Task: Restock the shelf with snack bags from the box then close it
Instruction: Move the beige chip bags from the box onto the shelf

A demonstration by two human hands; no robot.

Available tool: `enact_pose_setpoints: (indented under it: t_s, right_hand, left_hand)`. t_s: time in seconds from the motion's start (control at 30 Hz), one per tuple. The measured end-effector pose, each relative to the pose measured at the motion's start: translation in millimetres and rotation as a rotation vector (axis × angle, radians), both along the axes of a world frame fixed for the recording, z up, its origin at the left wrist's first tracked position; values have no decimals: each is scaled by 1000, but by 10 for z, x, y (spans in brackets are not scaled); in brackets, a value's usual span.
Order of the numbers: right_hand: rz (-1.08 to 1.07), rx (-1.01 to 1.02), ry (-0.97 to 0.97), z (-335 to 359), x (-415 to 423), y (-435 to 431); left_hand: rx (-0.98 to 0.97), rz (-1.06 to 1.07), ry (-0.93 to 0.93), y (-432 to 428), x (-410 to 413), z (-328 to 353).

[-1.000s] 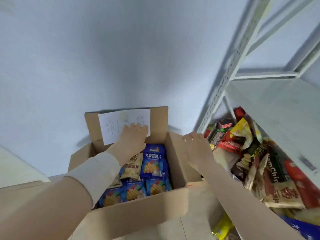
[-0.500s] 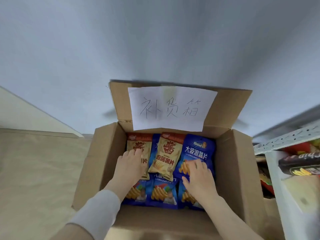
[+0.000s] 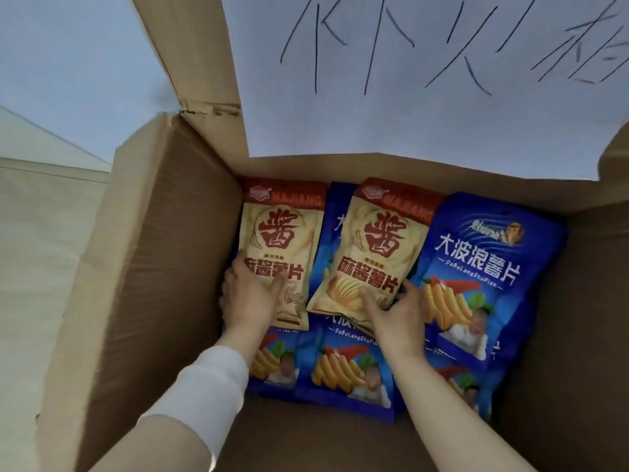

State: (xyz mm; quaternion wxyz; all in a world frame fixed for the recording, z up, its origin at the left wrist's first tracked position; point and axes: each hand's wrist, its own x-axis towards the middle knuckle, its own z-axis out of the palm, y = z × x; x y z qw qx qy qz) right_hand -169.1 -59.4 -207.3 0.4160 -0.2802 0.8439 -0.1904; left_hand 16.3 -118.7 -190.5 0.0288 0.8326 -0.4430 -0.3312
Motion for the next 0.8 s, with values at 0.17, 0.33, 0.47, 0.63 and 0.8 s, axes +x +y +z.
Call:
enact_pose_setpoints:
  t_s: [0.17,0.33,0.47,0.63,0.8]
  right_hand:
    - [-218,0,-96,-13,32,-47]
    - [-281,111,-582,168,-94,88]
    - [-274,151,-637,377,-187,373]
    - [-279,103,-598,879,-270,677]
    - [-385,-2,-631,1698,-384,1033]
  left_hand:
    - [-178,177,114,42,-25,18]
    - [34,237,371,-43,151,115]
    - [-45,232,421,44,194,435]
    - [-105,275,534,346,222,970]
    - [-185,290,713,577,109,1904]
